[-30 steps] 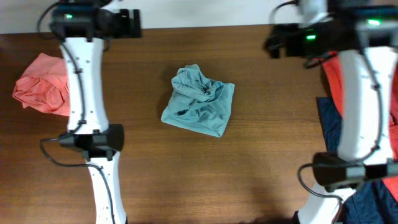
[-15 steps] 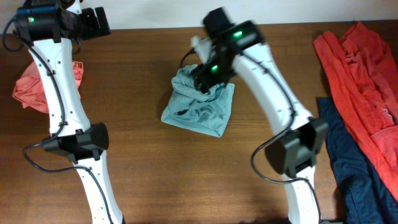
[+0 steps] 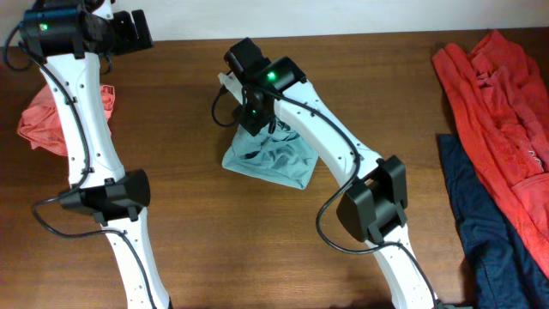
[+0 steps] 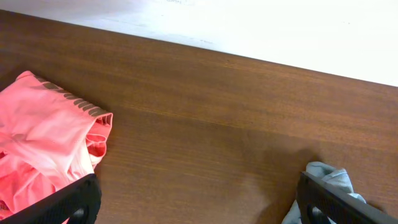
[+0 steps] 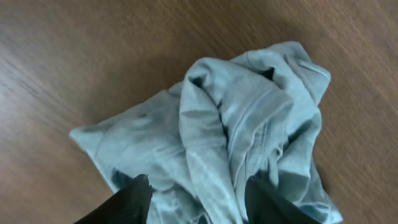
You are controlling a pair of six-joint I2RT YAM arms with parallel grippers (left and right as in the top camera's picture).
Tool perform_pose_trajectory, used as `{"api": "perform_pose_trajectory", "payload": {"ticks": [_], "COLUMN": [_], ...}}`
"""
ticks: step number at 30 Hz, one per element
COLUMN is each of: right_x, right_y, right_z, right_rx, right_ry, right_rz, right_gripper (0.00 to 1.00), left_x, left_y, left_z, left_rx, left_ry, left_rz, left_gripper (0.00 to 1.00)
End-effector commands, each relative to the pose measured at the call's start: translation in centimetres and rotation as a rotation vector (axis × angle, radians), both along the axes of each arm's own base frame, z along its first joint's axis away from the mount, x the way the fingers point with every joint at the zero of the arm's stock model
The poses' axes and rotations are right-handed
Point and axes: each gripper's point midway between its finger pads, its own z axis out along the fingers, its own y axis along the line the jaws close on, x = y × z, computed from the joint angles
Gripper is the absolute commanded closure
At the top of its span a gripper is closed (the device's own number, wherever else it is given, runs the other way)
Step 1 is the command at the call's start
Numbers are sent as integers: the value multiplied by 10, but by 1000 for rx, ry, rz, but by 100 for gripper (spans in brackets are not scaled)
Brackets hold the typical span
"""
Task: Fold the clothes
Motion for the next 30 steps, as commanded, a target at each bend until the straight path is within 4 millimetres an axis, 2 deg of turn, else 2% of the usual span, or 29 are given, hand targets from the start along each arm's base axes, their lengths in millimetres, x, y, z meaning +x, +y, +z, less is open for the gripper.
{"api": "perform_pose_trajectory", "payload": {"ticks": [1,17,19,21,24,27,28,30], "right_x": [4,6,2,0,-2,-5,-7,-9], "right_y": [0,4,1,-1,-2,-5,-7,-10], "right_z": [-16,-63,-69,-71,-68,-53,-39,-24], "right_rx": [-18,-33,-45,-54,-55,-52,-54,-51], "right_ry": [11,52,69,81,83,80,74,72], "right_rz": [-1,3,2,1,0,-8,-13,-28], "right_gripper": [46,48,55,73,94,96,96,96], "left_x": [-6,-5,-4,-4,-5,-5,-5,-5], "left_y": [0,0,0,0,0,0,0,0], "left_z": [21,22,23,22,22,22,22,22], "left_rx": [2,2,2,2,2,2,2,2], "left_ry": [-45,-53,-53,-52,-53,-53,-53,-53], "left_rz": [1,1,0,1,1,1,1,1], "left_gripper": [1,1,1,1,1,1,1,1]}}
